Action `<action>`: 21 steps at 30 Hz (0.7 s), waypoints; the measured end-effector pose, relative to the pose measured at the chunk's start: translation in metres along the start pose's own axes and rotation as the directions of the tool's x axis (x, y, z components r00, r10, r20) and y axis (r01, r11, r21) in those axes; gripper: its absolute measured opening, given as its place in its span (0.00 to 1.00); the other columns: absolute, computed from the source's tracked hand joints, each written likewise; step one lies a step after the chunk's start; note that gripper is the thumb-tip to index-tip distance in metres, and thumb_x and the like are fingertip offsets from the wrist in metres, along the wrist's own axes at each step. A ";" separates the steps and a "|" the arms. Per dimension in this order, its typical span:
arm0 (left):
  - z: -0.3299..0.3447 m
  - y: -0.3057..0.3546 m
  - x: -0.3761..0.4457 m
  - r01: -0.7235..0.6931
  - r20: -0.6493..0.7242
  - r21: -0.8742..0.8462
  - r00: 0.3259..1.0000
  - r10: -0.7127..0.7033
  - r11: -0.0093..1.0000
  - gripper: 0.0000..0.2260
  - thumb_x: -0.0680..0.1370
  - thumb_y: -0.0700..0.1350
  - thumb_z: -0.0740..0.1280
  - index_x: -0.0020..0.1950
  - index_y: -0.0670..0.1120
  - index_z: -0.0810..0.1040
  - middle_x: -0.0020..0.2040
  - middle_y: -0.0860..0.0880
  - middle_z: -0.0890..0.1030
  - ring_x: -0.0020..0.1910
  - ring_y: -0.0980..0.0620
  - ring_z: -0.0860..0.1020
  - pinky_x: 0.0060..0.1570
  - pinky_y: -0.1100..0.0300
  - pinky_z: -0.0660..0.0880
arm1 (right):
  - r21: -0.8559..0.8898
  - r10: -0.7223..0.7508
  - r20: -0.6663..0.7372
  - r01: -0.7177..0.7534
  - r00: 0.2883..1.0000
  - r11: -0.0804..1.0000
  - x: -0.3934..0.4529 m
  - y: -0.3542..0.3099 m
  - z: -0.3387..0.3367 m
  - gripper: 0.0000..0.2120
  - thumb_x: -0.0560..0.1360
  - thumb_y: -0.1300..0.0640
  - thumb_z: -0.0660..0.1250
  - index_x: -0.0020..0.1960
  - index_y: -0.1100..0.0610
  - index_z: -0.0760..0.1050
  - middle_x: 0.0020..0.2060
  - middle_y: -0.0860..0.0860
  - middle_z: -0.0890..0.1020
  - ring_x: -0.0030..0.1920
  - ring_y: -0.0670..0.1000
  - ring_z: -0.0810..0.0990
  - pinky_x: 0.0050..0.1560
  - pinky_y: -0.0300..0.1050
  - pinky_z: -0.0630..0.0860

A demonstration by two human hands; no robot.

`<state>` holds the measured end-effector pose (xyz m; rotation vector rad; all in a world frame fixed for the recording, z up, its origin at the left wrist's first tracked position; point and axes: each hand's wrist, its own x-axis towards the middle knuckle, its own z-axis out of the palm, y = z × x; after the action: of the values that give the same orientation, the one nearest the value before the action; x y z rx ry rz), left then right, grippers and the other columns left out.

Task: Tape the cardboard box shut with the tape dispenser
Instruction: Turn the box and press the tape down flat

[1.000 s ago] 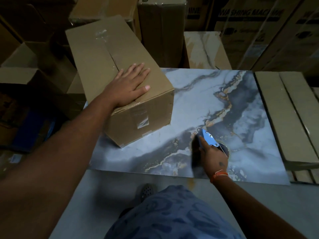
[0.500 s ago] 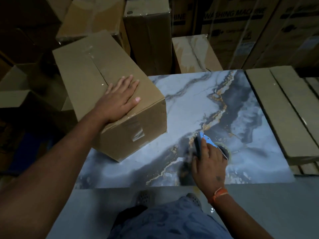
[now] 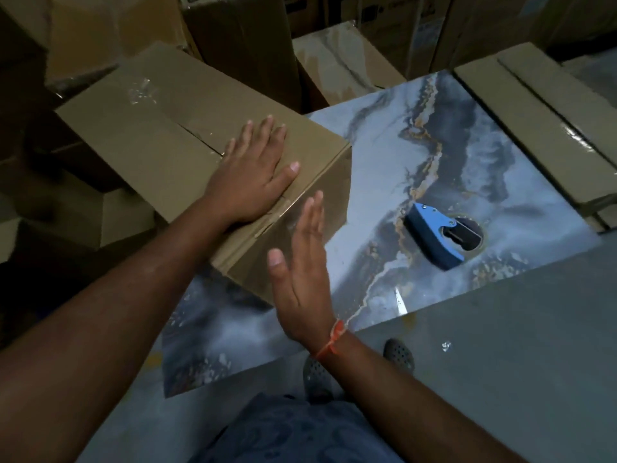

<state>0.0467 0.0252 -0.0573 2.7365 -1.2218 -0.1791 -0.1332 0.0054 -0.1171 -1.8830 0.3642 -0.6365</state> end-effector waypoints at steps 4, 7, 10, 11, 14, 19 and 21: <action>0.003 -0.002 0.002 -0.007 -0.010 -0.006 1.000 0.007 1.000 0.32 0.84 0.63 0.49 0.85 0.50 0.46 0.86 0.47 0.45 0.85 0.42 0.43 0.81 0.40 0.44 | 0.027 0.219 0.026 -0.220 0.975 0.975 -0.012 0.038 0.038 0.40 0.80 0.33 0.42 0.81 0.58 0.36 0.80 0.50 0.35 0.81 0.47 0.36 0.81 0.51 0.44; 0.003 -0.003 0.002 -0.009 -0.009 -0.008 1.000 0.009 1.000 0.32 0.85 0.62 0.49 0.85 0.50 0.46 0.86 0.47 0.44 0.85 0.43 0.43 0.81 0.41 0.43 | 0.132 0.430 0.102 -0.441 0.897 0.888 -0.020 0.063 0.051 0.35 0.83 0.39 0.46 0.79 0.54 0.32 0.78 0.45 0.34 0.80 0.44 0.35 0.81 0.50 0.42; 0.001 -0.006 -0.002 -0.078 0.011 -0.017 0.997 0.078 0.997 0.32 0.85 0.61 0.50 0.85 0.50 0.46 0.86 0.48 0.44 0.85 0.44 0.42 0.81 0.43 0.44 | 0.159 0.506 0.175 -0.531 0.845 0.832 -0.025 0.071 0.051 0.33 0.85 0.45 0.48 0.80 0.56 0.33 0.78 0.45 0.35 0.79 0.44 0.36 0.81 0.50 0.41; 0.000 -0.009 -0.005 -0.121 0.022 -0.017 0.992 0.121 0.993 0.32 0.85 0.61 0.50 0.85 0.51 0.46 0.86 0.49 0.44 0.85 0.45 0.42 0.81 0.44 0.44 | 0.153 0.512 0.181 -0.538 0.840 0.829 -0.026 0.070 0.050 0.33 0.84 0.45 0.48 0.80 0.56 0.33 0.79 0.45 0.35 0.79 0.43 0.36 0.81 0.50 0.41; -0.007 -0.027 -0.011 -0.244 0.063 0.008 0.968 0.243 0.970 0.32 0.84 0.64 0.49 0.85 0.55 0.46 0.86 0.51 0.45 0.85 0.48 0.43 0.81 0.45 0.47 | 0.144 0.514 0.159 -0.535 0.843 0.833 -0.022 0.060 0.046 0.35 0.83 0.41 0.47 0.80 0.54 0.34 0.80 0.45 0.36 0.80 0.42 0.37 0.81 0.49 0.42; -0.026 -0.083 -0.006 -0.091 0.047 0.052 0.995 0.088 0.994 0.35 0.79 0.71 0.46 0.84 0.60 0.46 0.86 0.49 0.47 0.85 0.47 0.46 0.81 0.39 0.50 | 0.063 0.370 0.042 -0.372 0.928 0.926 -0.010 0.024 0.036 0.38 0.79 0.35 0.46 0.80 0.50 0.34 0.80 0.43 0.35 0.79 0.39 0.37 0.80 0.42 0.42; -0.032 -0.104 -0.003 0.014 0.035 0.068 0.999 -0.016 0.998 0.35 0.80 0.71 0.47 0.84 0.59 0.46 0.86 0.48 0.47 0.85 0.45 0.47 0.80 0.39 0.50 | 0.011 0.285 0.006 -0.285 0.958 0.958 -0.006 0.011 0.032 0.37 0.80 0.36 0.46 0.80 0.50 0.34 0.80 0.44 0.35 0.80 0.40 0.37 0.81 0.45 0.44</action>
<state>0.1264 0.0985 -0.0443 2.8128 -1.2390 -0.1922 -0.1189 0.0291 -0.1379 -1.7762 0.6157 -0.4382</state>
